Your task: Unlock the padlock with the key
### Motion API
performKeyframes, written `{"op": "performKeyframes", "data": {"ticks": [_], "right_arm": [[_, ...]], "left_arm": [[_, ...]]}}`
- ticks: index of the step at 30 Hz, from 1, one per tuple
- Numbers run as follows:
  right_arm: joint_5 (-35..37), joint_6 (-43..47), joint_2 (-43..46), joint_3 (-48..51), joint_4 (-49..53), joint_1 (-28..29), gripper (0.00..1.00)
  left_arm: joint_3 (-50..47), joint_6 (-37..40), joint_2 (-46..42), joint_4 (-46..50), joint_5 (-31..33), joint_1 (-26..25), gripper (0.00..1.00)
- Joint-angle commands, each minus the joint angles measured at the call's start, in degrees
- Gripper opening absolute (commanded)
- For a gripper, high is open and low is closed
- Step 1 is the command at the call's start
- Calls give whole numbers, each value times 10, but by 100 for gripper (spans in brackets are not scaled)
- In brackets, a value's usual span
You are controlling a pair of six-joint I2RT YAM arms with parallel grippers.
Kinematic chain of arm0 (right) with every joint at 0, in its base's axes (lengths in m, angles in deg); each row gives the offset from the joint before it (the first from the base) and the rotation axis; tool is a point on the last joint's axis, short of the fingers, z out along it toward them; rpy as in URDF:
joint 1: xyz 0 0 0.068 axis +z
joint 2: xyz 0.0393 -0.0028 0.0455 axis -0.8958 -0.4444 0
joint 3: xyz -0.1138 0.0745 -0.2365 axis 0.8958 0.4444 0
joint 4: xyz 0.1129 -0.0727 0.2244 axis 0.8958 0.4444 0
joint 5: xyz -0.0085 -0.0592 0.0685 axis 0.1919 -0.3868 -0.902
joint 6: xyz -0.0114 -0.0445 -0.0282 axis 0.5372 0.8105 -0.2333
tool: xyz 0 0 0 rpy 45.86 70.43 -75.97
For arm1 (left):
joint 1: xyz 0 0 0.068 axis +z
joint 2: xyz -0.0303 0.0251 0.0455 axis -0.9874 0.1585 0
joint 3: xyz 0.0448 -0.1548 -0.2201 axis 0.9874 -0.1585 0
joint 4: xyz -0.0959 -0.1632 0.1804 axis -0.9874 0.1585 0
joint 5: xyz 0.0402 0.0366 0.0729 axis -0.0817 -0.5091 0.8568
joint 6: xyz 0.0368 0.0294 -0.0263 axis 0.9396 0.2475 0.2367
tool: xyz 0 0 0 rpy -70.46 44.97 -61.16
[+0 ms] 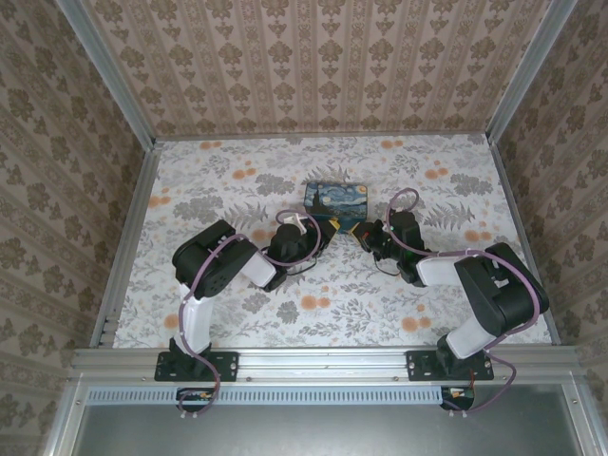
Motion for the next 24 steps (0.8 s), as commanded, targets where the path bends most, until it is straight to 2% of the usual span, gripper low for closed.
{"op": "performKeyframes", "data": {"ticks": [1,11,24], "right_arm": [[1,1,3,-8,-24,-3,0],[6,-22,-22,13,-110,-3,0],[1,-67,-34,26,-167,-3,0]], "left_arm": [[6,-8,7,-41,-5,0,0],[26,-59,-6,-43,-11,-9,0],[43,-92,-13,-45,-9,-19,0]]}}
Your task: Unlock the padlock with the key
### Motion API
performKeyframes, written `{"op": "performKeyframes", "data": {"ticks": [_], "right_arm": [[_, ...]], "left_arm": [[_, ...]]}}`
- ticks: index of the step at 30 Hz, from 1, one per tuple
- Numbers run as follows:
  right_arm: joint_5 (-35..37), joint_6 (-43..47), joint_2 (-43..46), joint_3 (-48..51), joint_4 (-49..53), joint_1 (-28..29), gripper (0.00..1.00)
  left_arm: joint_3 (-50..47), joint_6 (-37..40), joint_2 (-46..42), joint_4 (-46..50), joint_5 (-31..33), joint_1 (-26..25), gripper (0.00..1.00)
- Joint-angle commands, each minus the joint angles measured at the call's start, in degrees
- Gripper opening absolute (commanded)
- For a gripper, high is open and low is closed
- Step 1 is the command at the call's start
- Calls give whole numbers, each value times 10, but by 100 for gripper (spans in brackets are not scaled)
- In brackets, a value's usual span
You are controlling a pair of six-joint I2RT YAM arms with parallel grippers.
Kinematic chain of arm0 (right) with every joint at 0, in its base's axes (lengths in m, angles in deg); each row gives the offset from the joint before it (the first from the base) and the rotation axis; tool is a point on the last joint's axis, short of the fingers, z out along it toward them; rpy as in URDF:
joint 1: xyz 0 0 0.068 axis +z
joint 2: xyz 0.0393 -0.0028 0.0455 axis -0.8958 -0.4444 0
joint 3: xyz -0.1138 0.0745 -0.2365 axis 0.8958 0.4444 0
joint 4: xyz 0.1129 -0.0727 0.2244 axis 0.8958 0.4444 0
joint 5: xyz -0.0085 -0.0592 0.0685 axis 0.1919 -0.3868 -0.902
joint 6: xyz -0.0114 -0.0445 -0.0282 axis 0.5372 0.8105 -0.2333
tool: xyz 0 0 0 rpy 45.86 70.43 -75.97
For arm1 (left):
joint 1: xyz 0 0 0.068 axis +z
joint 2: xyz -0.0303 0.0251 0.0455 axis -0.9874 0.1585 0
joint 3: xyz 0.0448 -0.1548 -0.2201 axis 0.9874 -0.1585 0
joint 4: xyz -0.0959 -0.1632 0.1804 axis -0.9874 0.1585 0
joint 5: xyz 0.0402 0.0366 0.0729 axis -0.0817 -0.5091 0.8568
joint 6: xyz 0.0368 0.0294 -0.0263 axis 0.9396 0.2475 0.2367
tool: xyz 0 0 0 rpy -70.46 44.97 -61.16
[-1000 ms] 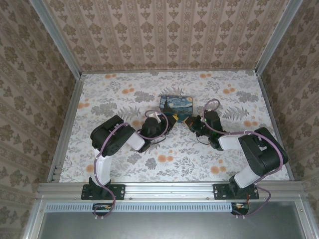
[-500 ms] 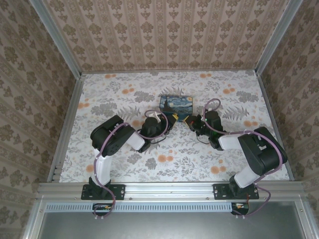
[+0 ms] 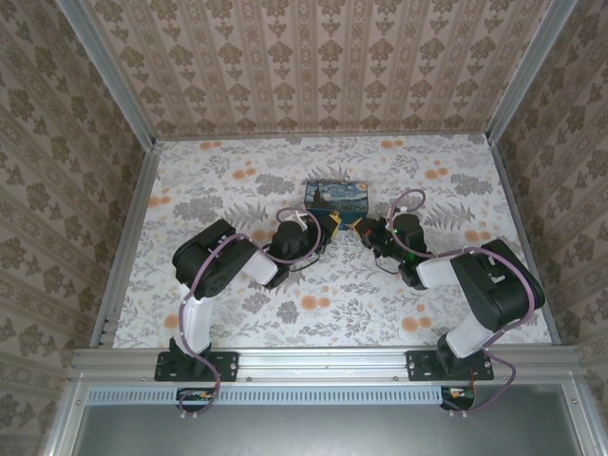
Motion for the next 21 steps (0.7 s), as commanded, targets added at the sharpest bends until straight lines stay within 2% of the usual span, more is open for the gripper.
{"op": "performKeyframes", "data": {"ticks": [1,10,18,21], "right_arm": [[-9,-36,-16,5,-62,4,0],[-16,-91,-33,9,-112,7,0],[-20,-44,-18,-11,-54,-2,0],[-53,-31,-31,-49,-33,3,0]], "left_arm": [[24,-16,-13,-41,-20,-17,0],[45,-37,-16,-41,-22,-25,0],[36,-34,-15,-40,-22,-27,0],[40,-33,-5,-40,-23,-31,0]]}}
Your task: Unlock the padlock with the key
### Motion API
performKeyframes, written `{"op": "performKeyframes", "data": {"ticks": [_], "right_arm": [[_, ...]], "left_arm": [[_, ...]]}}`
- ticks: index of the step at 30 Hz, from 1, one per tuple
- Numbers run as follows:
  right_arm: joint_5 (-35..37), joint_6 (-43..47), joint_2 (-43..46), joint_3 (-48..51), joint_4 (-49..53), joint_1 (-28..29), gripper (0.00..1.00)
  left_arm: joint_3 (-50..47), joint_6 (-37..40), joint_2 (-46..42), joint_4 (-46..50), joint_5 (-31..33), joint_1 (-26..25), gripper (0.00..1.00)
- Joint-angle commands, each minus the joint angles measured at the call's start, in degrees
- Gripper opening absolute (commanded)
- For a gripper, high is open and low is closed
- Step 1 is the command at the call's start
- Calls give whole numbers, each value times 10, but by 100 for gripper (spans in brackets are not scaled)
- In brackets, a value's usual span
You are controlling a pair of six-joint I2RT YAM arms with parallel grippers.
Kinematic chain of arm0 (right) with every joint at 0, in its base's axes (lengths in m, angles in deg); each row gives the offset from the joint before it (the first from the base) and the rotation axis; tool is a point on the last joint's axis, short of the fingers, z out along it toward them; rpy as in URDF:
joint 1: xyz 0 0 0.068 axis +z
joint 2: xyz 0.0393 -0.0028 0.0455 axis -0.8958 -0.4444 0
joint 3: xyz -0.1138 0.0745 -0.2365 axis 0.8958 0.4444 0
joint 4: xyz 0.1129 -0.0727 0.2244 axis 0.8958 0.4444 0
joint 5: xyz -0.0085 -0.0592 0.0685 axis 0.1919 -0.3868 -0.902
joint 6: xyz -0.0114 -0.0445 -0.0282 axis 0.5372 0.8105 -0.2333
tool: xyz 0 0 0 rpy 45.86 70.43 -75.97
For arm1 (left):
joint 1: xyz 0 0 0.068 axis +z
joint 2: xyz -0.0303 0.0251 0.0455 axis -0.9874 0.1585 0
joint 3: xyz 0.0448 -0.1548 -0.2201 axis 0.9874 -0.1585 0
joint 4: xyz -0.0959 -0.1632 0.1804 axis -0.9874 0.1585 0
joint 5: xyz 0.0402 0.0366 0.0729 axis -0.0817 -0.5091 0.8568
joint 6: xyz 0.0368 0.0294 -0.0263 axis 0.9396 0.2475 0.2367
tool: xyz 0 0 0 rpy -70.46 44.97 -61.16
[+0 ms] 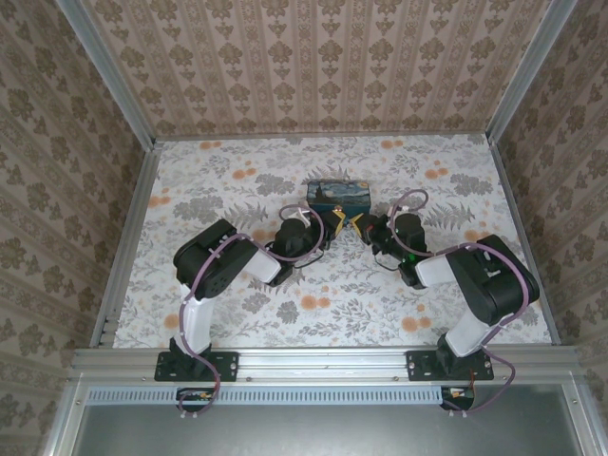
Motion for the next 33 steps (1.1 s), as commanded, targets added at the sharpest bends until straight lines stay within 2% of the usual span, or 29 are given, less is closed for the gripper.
{"op": "performKeyframes", "data": {"ticks": [1,4,9,11,13,17,19,23,28,33], "right_arm": [[-59,24,-13,-53,19,11,0],[-92,24,-31,-71,19,12,0],[-107,32,-34,-55,26,3,0],[-113,39,-31,-48,27,-4,7],[-117,54,-21,-44,45,-11,19],[-122,102,18,-38,121,-18,38],[-123,135,45,-34,171,-19,47],[-112,212,108,-22,296,-18,55],[-58,347,191,-35,462,-17,56],[41,493,221,-63,529,17,57]], "left_arm": [[20,-1,1,-43,-38,-24,0],[20,5,14,-43,-35,-26,0],[4,20,23,-43,-18,-18,0],[-5,23,23,-43,-7,-14,0],[-12,33,21,-42,-1,-7,0],[-23,40,20,-41,7,3,0],[-27,44,21,-41,8,8,0],[-30,47,23,-42,5,15,0],[-30,49,25,-43,-3,20,0],[-32,44,24,-41,-9,22,0]]}}
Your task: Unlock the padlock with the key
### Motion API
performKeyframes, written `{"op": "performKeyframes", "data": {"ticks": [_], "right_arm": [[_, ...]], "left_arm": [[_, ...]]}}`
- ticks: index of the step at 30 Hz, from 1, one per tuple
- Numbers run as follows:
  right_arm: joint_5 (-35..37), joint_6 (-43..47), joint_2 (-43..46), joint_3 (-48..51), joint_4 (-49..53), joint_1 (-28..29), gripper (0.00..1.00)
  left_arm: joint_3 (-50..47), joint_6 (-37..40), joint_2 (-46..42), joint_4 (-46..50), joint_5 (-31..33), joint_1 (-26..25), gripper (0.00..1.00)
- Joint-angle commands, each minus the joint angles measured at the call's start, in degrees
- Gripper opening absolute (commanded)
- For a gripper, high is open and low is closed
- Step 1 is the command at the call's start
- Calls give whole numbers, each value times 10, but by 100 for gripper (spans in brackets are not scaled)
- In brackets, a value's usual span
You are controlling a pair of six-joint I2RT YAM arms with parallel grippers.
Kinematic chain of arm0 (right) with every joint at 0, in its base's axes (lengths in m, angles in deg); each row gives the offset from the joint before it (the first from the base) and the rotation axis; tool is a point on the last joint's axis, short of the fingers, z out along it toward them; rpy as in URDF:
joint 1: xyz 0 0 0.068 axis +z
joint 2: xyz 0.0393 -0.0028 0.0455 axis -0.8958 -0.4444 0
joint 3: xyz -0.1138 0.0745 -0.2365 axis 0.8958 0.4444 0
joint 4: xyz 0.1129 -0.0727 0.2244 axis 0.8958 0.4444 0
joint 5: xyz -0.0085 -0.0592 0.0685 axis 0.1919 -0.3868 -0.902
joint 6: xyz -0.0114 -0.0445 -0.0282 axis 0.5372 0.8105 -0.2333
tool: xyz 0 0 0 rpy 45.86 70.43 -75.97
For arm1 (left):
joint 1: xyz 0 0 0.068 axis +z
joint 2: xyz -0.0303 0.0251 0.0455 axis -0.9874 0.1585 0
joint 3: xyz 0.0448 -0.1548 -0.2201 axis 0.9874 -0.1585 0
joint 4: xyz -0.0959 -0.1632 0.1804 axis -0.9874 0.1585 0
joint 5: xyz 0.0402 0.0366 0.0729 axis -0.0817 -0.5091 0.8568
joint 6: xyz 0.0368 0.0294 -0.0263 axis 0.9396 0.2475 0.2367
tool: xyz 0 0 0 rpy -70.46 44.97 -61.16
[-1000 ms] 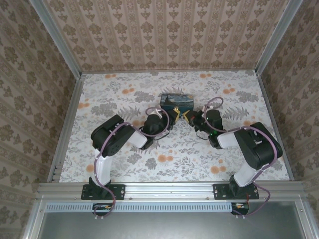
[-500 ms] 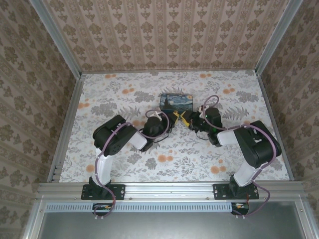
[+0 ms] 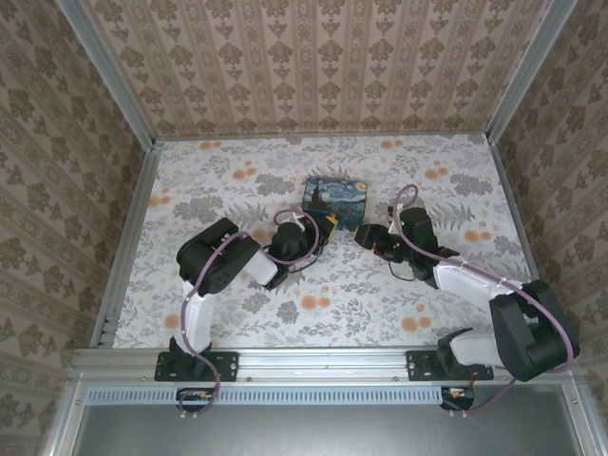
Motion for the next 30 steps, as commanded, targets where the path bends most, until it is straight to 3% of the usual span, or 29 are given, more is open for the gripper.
{"op": "performKeyframes", "data": {"ticks": [1,7,15,30], "right_arm": [[104,153,17,-33,96,36,57],[196,282,-36,-84,115,108,54],[261,366,-108,-125,124,142,46],[299,405,-190,-177,125,158,40]], "left_arm": [[-6,9,1,-31,-8,5,0],[-16,5,-3,-31,-10,4,0],[-23,-2,-13,-30,-16,4,0],[-29,-14,-23,-30,-20,2,0]]}}
